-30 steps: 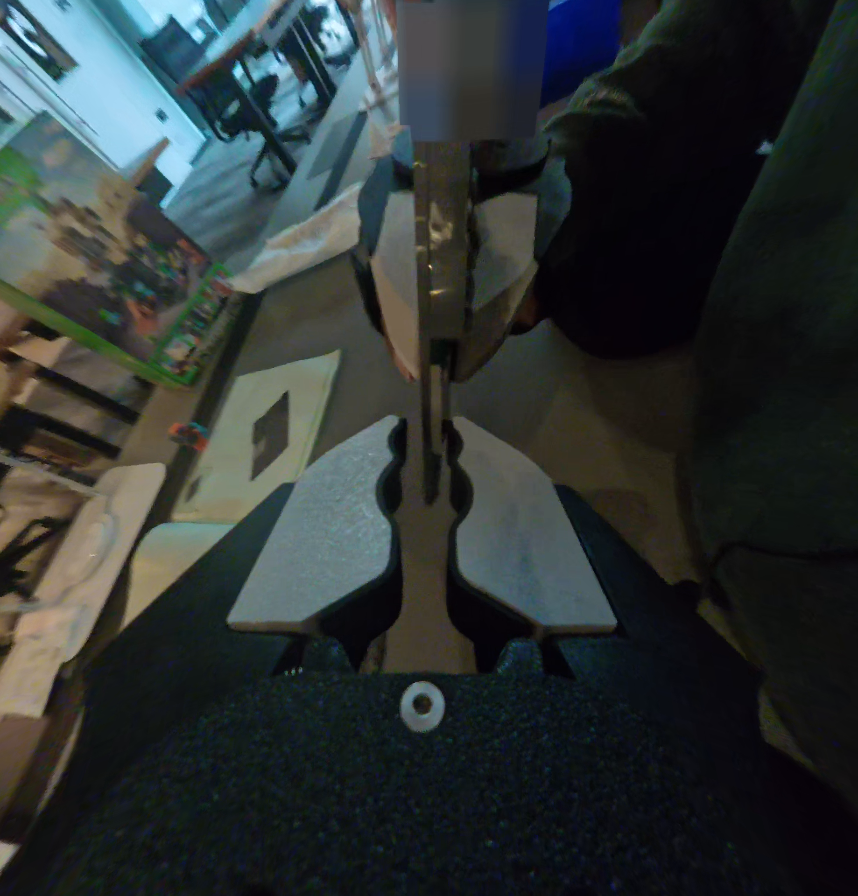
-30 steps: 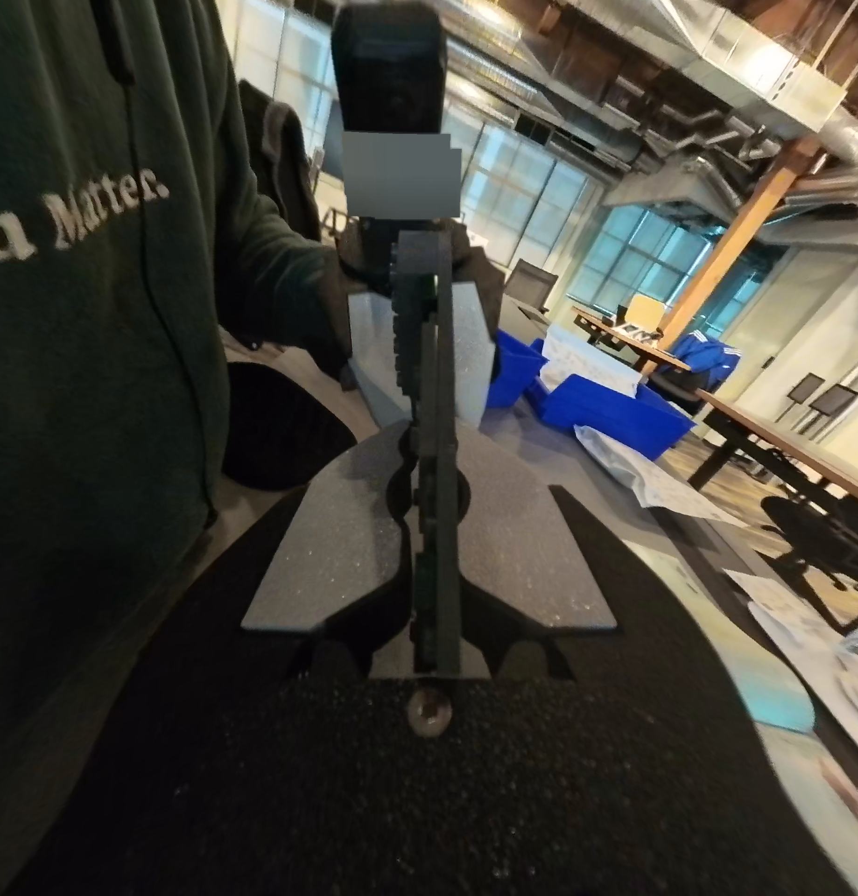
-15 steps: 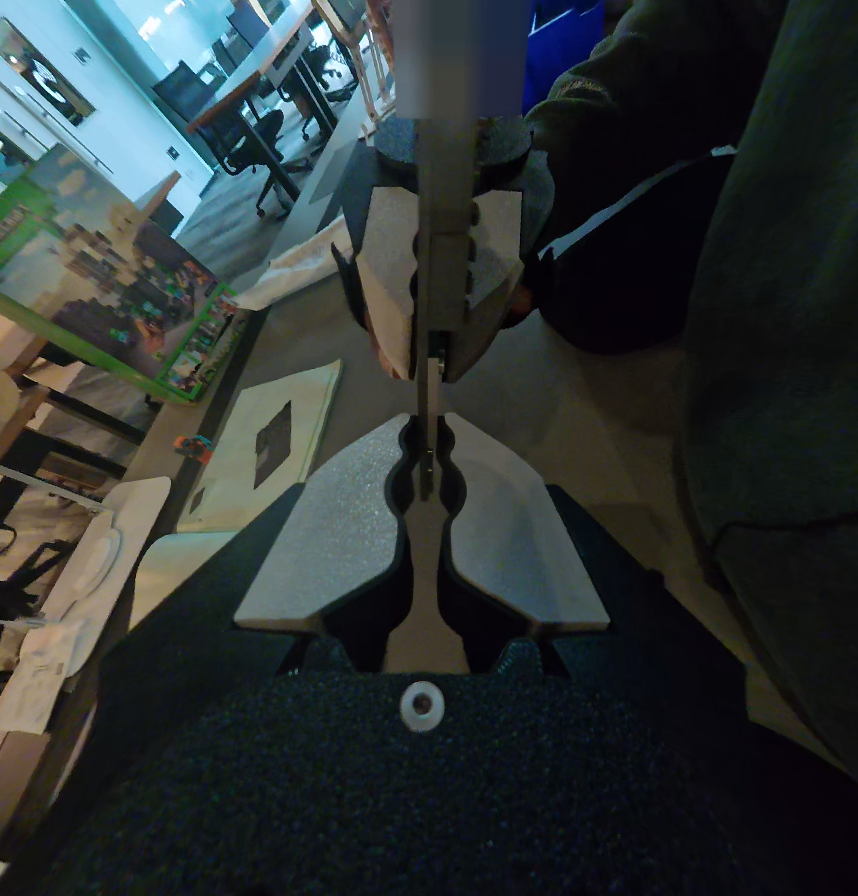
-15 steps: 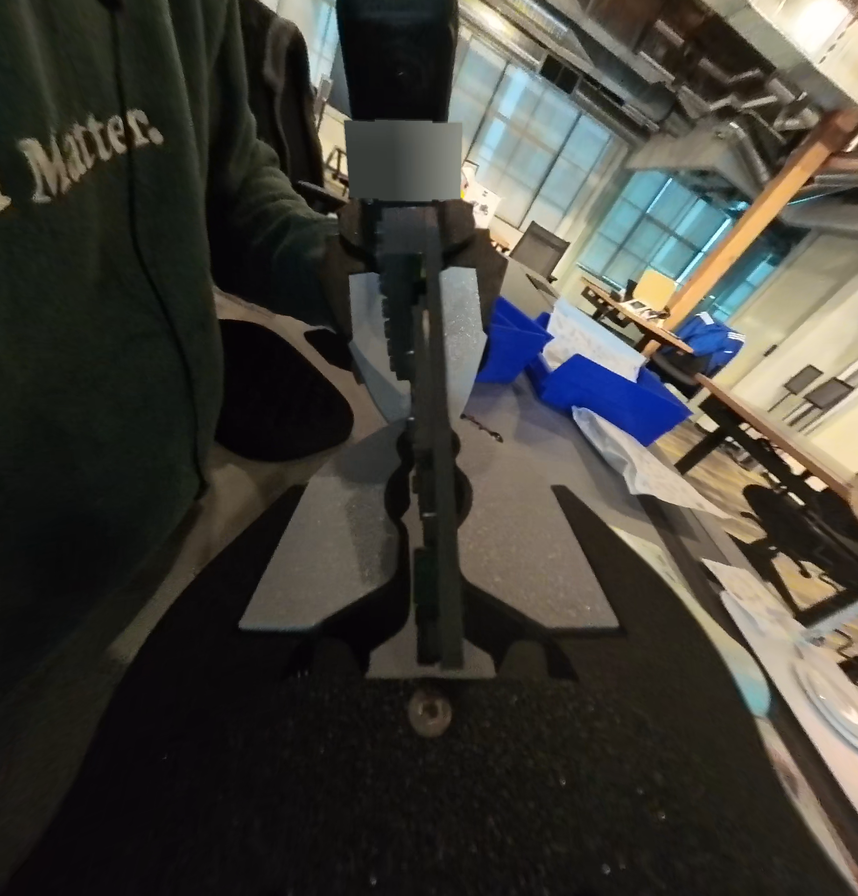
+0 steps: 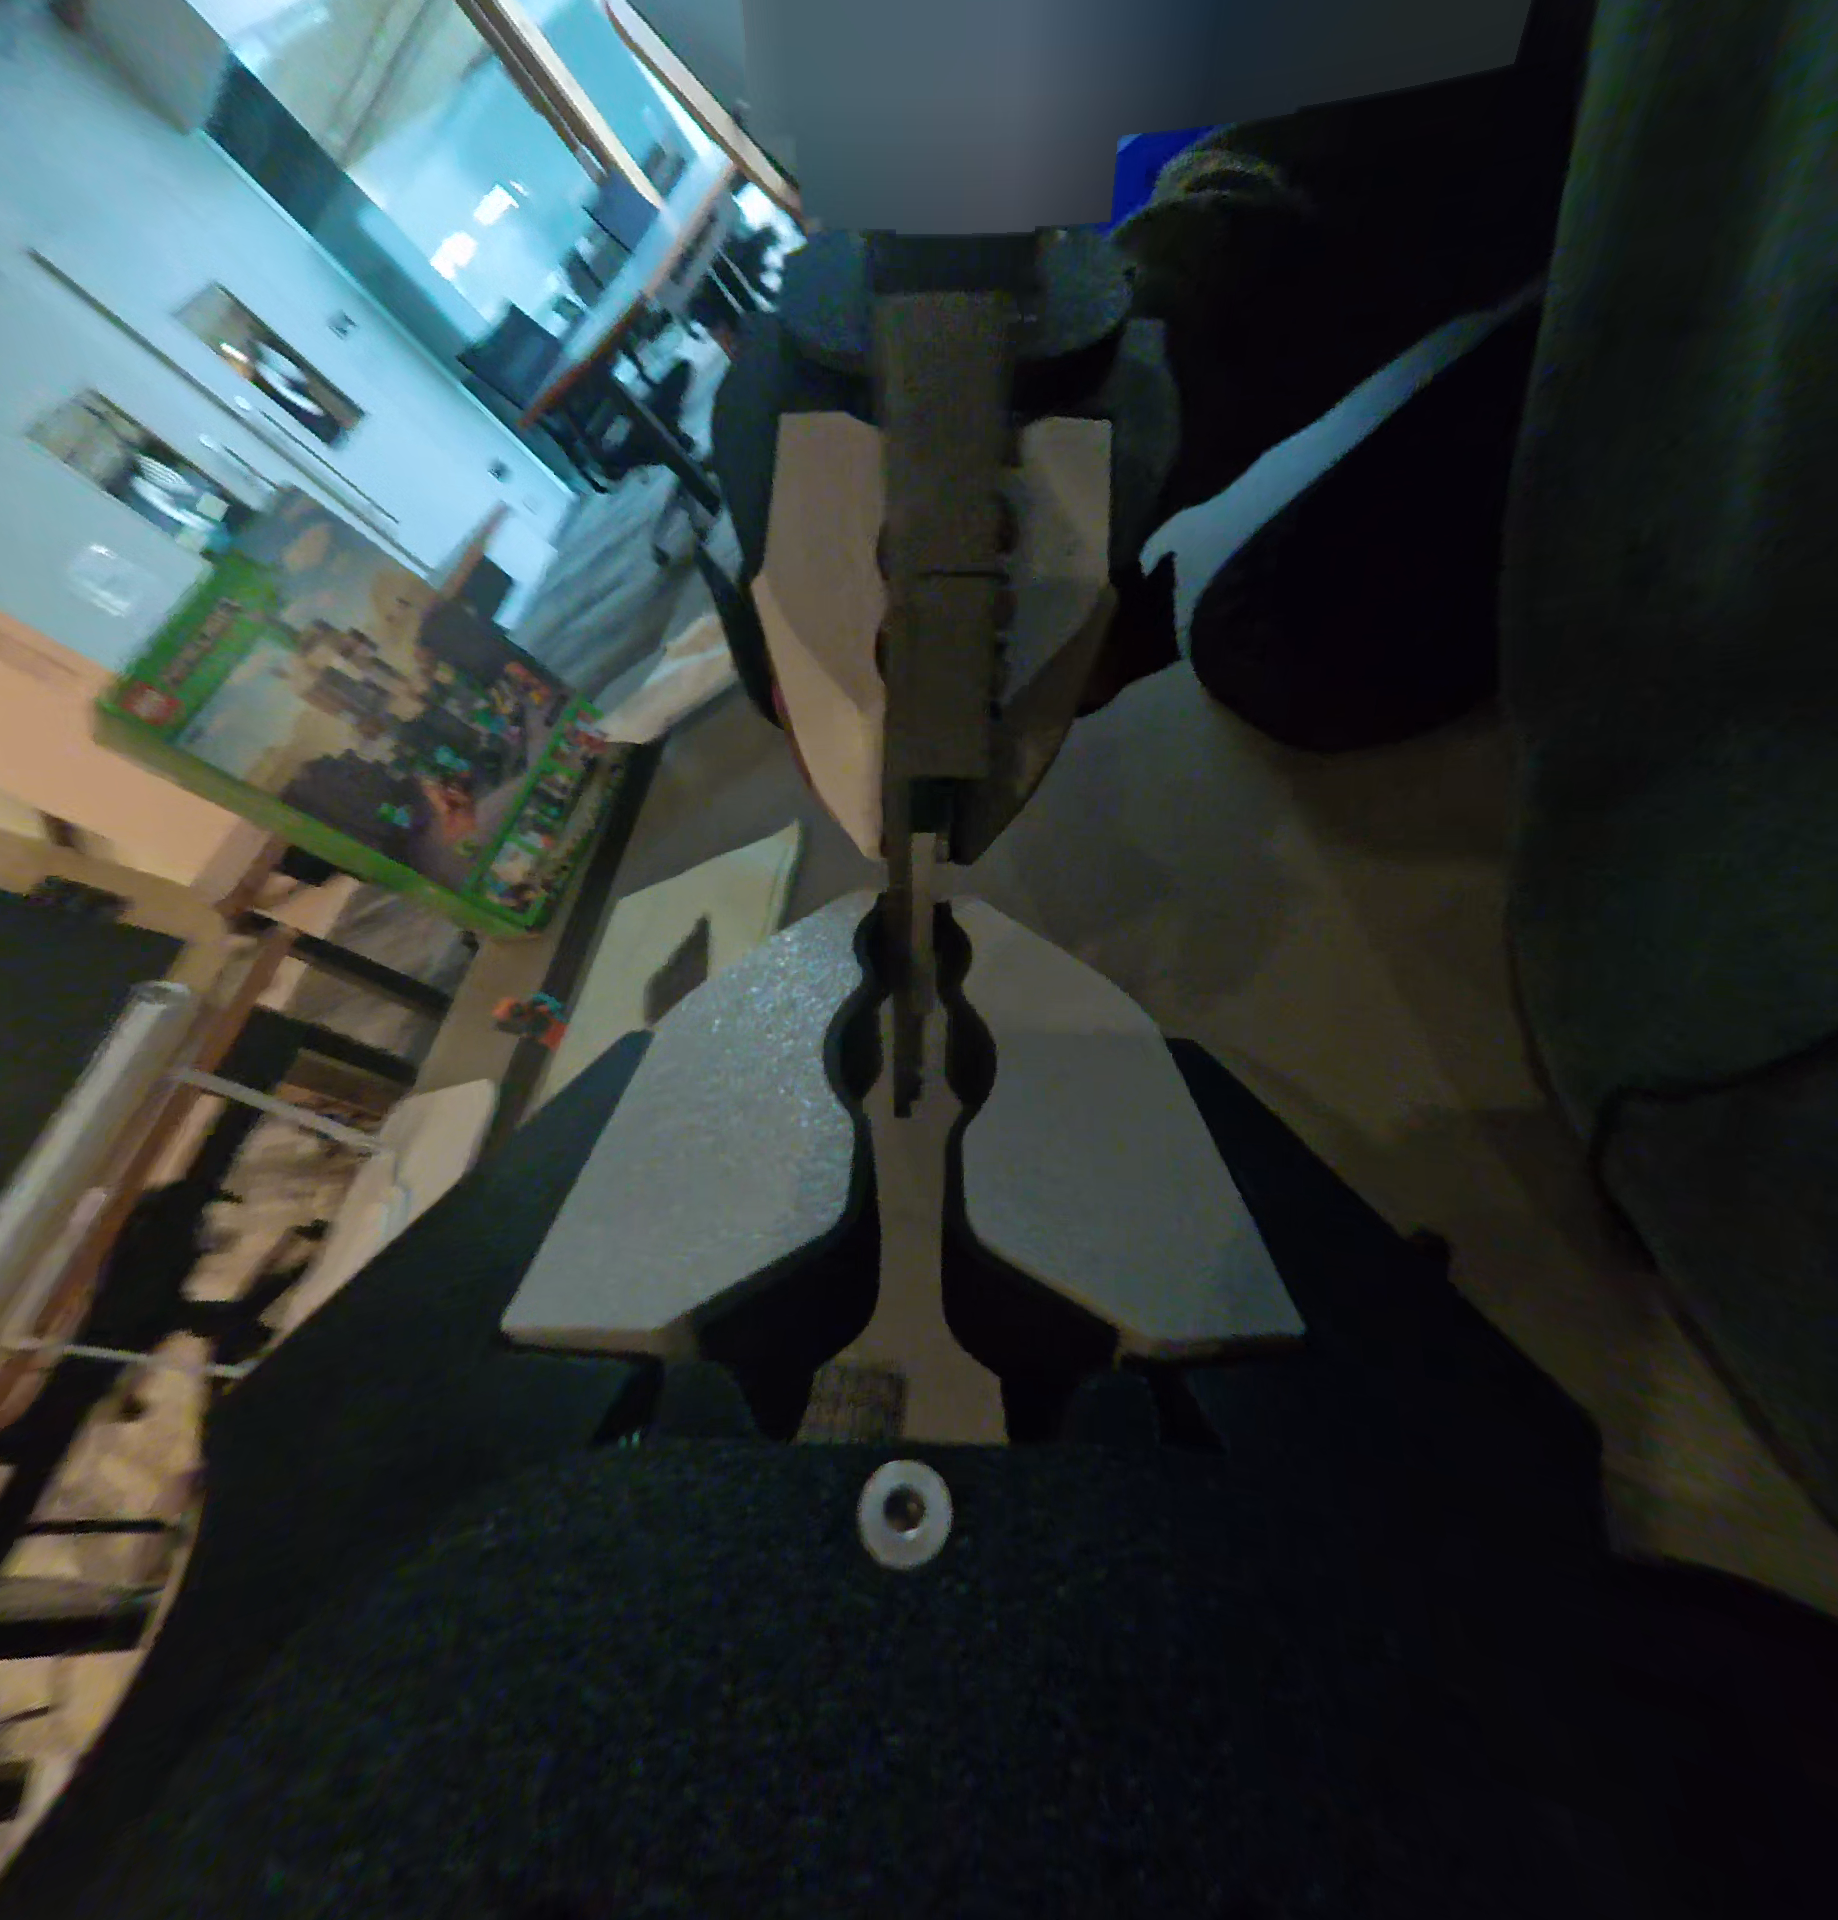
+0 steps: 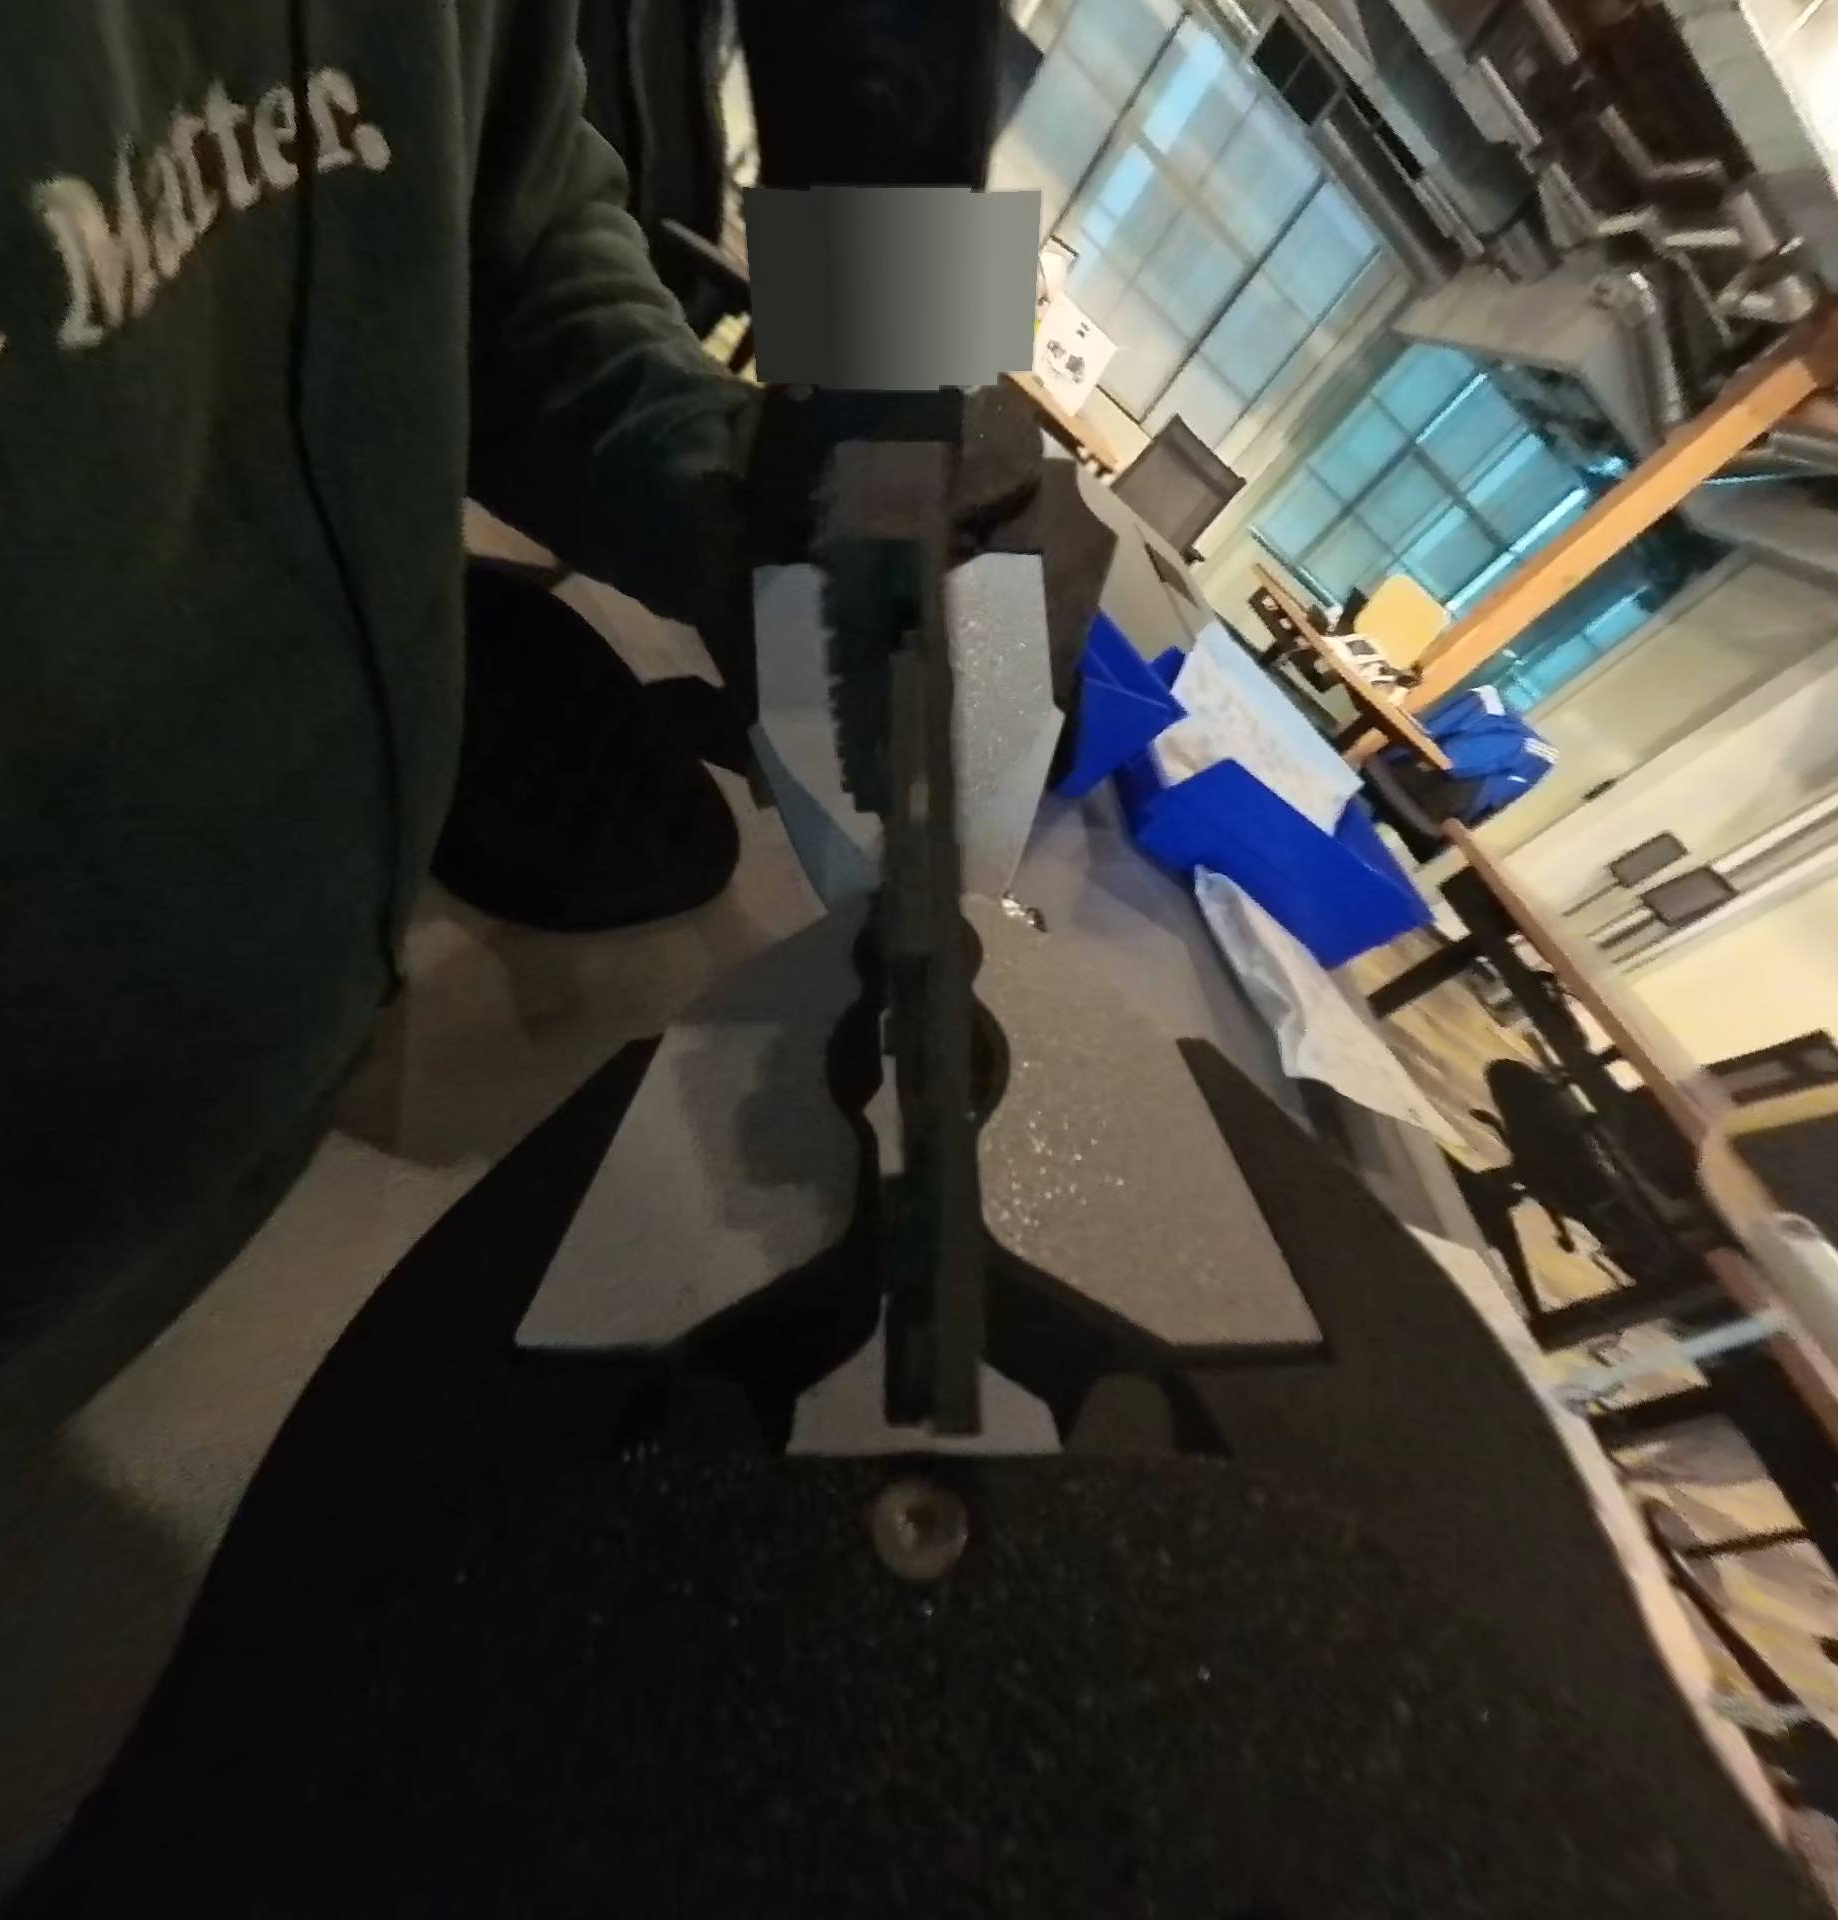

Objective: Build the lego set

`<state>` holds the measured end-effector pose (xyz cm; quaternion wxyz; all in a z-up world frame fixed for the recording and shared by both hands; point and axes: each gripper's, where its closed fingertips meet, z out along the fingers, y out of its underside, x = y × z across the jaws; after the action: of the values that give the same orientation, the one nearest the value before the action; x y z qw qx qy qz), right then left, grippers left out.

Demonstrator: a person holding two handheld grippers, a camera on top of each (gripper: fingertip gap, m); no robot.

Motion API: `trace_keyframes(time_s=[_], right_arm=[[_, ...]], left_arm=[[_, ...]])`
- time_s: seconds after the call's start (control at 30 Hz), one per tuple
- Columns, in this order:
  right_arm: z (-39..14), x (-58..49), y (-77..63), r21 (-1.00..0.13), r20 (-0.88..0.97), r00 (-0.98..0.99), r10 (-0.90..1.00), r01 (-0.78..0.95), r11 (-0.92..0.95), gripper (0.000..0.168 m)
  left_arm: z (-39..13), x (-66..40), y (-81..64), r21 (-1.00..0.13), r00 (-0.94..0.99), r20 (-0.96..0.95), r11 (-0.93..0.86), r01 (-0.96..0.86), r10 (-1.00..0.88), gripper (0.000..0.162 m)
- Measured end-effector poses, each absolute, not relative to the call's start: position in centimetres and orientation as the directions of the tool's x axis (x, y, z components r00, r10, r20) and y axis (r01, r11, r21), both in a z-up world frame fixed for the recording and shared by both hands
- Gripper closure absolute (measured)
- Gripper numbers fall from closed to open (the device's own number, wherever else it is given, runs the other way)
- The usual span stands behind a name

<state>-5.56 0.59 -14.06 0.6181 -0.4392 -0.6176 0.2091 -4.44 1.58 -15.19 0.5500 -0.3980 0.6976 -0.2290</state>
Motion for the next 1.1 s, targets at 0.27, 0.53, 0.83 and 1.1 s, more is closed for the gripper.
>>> trace_keyframes(time_s=[0.27, 0.53, 0.83, 1.1], right_arm=[[-13.7, -3.7, 1.5, -0.788, 0.584, 0.154, 0.797, 0.344, 0.511, 0.145], [-13.9, -4.0, 1.2, -0.769, 0.594, 0.112, 0.796, 0.368, 0.522, 0.163], [-14.8, -4.4, 1.4, -0.774, 0.558, 0.085, 0.826, 0.414, 0.480, 0.165], [-14.4, -4.8, 1.8, -0.742, 0.607, 0.099, 0.788, 0.427, 0.517, 0.163]], left_arm=[[-14.2, -4.8, 1.8, -0.802, -0.040, -0.557, 0.550, -0.232, -0.830, 0.155], [-14.1, -4.9, 1.5, -0.814, -0.052, -0.541, 0.538, -0.221, -0.840, 0.155], [-14.6, -4.9, 1.0, -0.802, -0.082, -0.540, 0.541, -0.254, -0.838, 0.145], [-14.3, -5.0, 1.5, -0.772, -0.051, -0.589, 0.581, -0.259, -0.806, 0.155]])
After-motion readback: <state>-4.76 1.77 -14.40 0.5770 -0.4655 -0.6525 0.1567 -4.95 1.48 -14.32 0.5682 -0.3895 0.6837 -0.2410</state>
